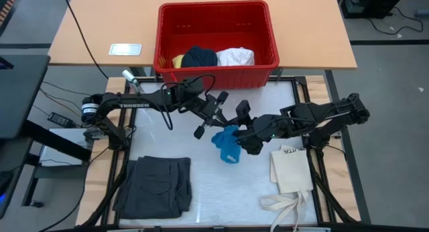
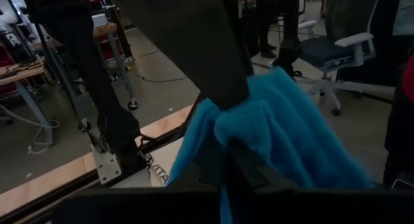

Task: Fold laundry
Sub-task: Fold the blue shorts

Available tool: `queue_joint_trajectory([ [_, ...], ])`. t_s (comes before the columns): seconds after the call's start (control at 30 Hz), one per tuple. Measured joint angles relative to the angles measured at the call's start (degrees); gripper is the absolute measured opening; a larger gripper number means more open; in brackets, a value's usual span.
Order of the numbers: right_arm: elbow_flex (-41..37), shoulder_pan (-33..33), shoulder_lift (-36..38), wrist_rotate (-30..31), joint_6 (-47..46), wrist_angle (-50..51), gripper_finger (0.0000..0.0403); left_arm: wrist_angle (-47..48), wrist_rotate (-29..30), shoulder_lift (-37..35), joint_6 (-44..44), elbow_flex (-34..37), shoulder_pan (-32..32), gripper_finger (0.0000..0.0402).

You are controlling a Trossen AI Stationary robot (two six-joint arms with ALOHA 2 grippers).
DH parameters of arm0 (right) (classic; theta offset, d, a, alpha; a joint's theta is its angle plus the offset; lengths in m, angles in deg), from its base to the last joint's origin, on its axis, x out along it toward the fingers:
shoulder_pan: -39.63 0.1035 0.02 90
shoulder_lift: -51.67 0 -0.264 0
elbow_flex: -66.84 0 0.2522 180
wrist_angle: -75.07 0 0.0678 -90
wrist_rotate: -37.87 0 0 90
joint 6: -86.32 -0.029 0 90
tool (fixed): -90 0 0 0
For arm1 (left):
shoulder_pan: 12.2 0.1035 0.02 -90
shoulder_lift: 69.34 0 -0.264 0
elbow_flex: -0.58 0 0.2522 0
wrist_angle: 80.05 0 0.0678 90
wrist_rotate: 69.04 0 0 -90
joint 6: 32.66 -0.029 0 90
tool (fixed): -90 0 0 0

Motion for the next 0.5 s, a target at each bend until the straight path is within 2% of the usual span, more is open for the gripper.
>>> queue_joint_trajectory([
  [0.33,0.0,-1.4,-0.3,-3.3,-4.9,-0.2,0.0191,-2.4,-2.3,0.0,1.9,0.0,0.0,0.0006],
  [0.5,0.0,-1.5,-0.3,-4.7,-5.1,-0.1,0.0153,-2.7,-2.8,0.0,1.9,0.0,0.0,0.0006],
])
